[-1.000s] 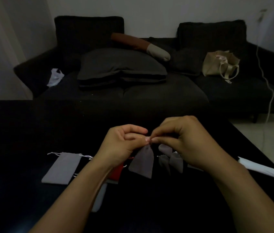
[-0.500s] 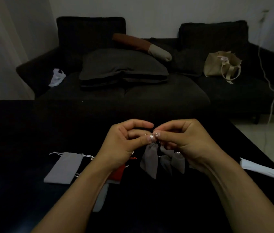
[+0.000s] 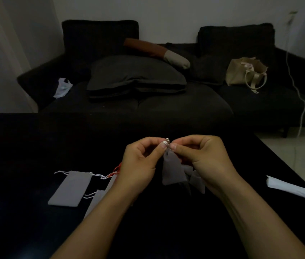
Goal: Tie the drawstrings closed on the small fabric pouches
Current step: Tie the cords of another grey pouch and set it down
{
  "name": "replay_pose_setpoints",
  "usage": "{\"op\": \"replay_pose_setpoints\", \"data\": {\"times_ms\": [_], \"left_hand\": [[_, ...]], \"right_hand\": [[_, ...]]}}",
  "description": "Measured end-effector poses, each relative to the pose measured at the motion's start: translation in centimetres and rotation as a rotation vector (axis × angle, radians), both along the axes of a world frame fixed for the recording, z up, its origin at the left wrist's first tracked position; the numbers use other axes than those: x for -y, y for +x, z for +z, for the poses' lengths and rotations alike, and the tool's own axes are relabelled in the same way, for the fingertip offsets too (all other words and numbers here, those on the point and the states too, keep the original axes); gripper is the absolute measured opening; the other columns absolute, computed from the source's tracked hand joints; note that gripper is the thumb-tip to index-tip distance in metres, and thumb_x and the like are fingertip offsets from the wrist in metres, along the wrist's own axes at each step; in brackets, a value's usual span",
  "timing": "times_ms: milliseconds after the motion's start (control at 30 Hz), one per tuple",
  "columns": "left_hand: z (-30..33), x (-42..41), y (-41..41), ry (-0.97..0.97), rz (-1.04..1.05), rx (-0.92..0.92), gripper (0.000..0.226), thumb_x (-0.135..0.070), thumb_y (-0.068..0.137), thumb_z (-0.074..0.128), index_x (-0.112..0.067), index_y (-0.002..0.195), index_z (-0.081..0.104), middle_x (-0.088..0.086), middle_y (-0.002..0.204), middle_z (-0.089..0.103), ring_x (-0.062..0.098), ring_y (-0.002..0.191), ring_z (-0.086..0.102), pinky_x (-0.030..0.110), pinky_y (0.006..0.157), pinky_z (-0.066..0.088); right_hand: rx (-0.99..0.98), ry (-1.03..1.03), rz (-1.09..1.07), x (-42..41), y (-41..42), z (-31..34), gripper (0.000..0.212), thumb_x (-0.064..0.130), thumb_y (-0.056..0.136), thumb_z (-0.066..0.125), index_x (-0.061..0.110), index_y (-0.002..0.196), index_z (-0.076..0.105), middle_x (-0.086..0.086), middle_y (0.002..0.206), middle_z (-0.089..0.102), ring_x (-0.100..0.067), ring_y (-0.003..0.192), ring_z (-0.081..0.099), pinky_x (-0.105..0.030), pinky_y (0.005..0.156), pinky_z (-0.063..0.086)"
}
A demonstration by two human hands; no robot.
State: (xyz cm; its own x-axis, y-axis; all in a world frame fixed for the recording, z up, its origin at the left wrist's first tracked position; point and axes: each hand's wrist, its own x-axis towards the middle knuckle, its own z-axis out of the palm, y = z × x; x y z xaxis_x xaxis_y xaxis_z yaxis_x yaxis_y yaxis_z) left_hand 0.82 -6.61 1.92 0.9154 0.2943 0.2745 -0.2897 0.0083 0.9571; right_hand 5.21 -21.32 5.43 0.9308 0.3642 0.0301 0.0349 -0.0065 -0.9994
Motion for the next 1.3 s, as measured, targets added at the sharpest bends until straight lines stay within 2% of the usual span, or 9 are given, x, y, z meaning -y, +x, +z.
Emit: {"op": "replay_pose_setpoints", "data": {"times_ms": [267, 400, 633, 733, 833, 900, 1067, 1167, 1300], "left_hand": [[0.0, -0.5, -0.1, 0.108, 0.101, -0.006, 0.013, -0.012, 0.085, 0.073, -0.025, 0.085, 0.077, -0.007, 0.085, 0.077, 0.006, 0.082, 0.073, 0.013, 0.064, 0.053], [0.0, -0.6, -0.1, 0.249, 0.097, 0.056, 0.017, -0.013, 0.083, 0.076, -0.029, 0.086, 0.078, -0.01, 0.084, 0.077, 0.005, 0.083, 0.073, 0.014, 0.068, 0.053], [0.5, -2.3, 0.0, -0.147, -0.264, -0.126, 0.021, -0.023, 0.077, 0.075, -0.017, 0.096, 0.079, 0.01, 0.1, 0.077, 0.021, 0.098, 0.073, 0.023, 0.078, 0.055], [0.5, -2.6, 0.0, -0.12, -0.269, -0.114, 0.018, -0.019, 0.079, 0.072, -0.015, 0.096, 0.079, 0.01, 0.099, 0.077, 0.019, 0.096, 0.073, 0.023, 0.077, 0.055], [0.5, -2.3, 0.0, -0.002, -0.202, -0.036, 0.017, -0.016, 0.077, 0.073, -0.01, 0.092, 0.079, 0.01, 0.092, 0.078, 0.015, 0.088, 0.074, 0.018, 0.074, 0.054], [0.4, -1.9, 0.0, 0.054, -0.179, -0.004, 0.017, -0.014, 0.075, 0.073, -0.007, 0.09, 0.077, 0.009, 0.087, 0.078, 0.013, 0.083, 0.074, 0.017, 0.072, 0.054], [0.6, -1.5, -0.3, 0.097, -0.183, 0.026, 0.015, -0.01, 0.076, 0.071, -0.005, 0.09, 0.075, 0.006, 0.082, 0.078, 0.01, 0.078, 0.074, 0.015, 0.07, 0.053], [1.0, -1.2, -0.5, 0.09, -0.151, 0.075, 0.021, -0.012, 0.073, 0.073, -0.007, 0.093, 0.074, 0.007, 0.085, 0.078, 0.011, 0.079, 0.074, 0.016, 0.07, 0.054], [1.3, -1.1, -0.7, 0.222, -0.122, 0.173, 0.014, 0.001, 0.078, 0.072, -0.005, 0.09, 0.075, 0.001, 0.084, 0.078, 0.009, 0.08, 0.074, 0.014, 0.071, 0.054]], "right_hand": [[-0.112, 0.002, 0.188, -0.2, 0.1, -0.4, 0.013, 0.02, 0.083, 0.072, 0.012, 0.091, 0.078, -0.006, 0.091, 0.077, -0.016, 0.086, 0.074, -0.025, 0.069, 0.059], [-0.167, 0.057, 0.105, -0.4, -0.1, -0.8, 0.015, 0.016, 0.073, 0.079, 0.006, 0.084, 0.078, -0.011, 0.085, 0.077, -0.014, 0.073, 0.074, -0.014, 0.054, 0.051], [-0.29, 0.176, 0.298, 0.2, 0.2, -0.4, 0.022, 0.021, 0.073, 0.071, 0.006, 0.089, 0.076, -0.01, 0.08, 0.073, -0.012, 0.067, 0.069, -0.019, 0.055, 0.052], [-0.333, 0.154, 0.344, 0.2, 0.3, -0.5, 0.028, 0.025, 0.078, 0.068, 0.004, 0.095, 0.074, -0.008, 0.078, 0.069, -0.008, 0.06, 0.063, -0.018, 0.051, 0.045], [-0.329, 0.095, 0.309, 0.2, 0.5, -0.5, 0.031, 0.043, 0.073, 0.073, 0.012, 0.077, 0.074, -0.003, 0.067, 0.059, -0.007, 0.055, 0.05, -0.019, 0.048, 0.033], [-0.327, 0.015, 0.26, 0.1, 0.6, -0.5, 0.035, 0.048, 0.068, 0.077, 0.014, 0.073, 0.074, -0.002, 0.064, 0.057, -0.007, 0.055, 0.049, -0.019, 0.048, 0.033], [-0.472, 0.07, 0.277, 0.0, 0.7, -0.7, 0.018, 0.025, 0.082, 0.072, 0.008, 0.076, 0.07, -0.003, 0.064, 0.053, -0.007, 0.054, 0.045, -0.017, 0.044, 0.032], [-0.557, 0.221, 0.319, 0.0, 0.7, -0.5, 0.011, 0.018, 0.076, 0.07, 0.008, 0.073, 0.069, -0.004, 0.064, 0.052, -0.007, 0.054, 0.044, -0.015, 0.043, 0.032], [-0.609, 0.273, 0.317, 0.0, 0.7, -0.3, 0.012, 0.015, 0.076, 0.069, 0.006, 0.068, 0.07, -0.004, 0.063, 0.052, -0.007, 0.054, 0.045, -0.015, 0.042, 0.035]]}}
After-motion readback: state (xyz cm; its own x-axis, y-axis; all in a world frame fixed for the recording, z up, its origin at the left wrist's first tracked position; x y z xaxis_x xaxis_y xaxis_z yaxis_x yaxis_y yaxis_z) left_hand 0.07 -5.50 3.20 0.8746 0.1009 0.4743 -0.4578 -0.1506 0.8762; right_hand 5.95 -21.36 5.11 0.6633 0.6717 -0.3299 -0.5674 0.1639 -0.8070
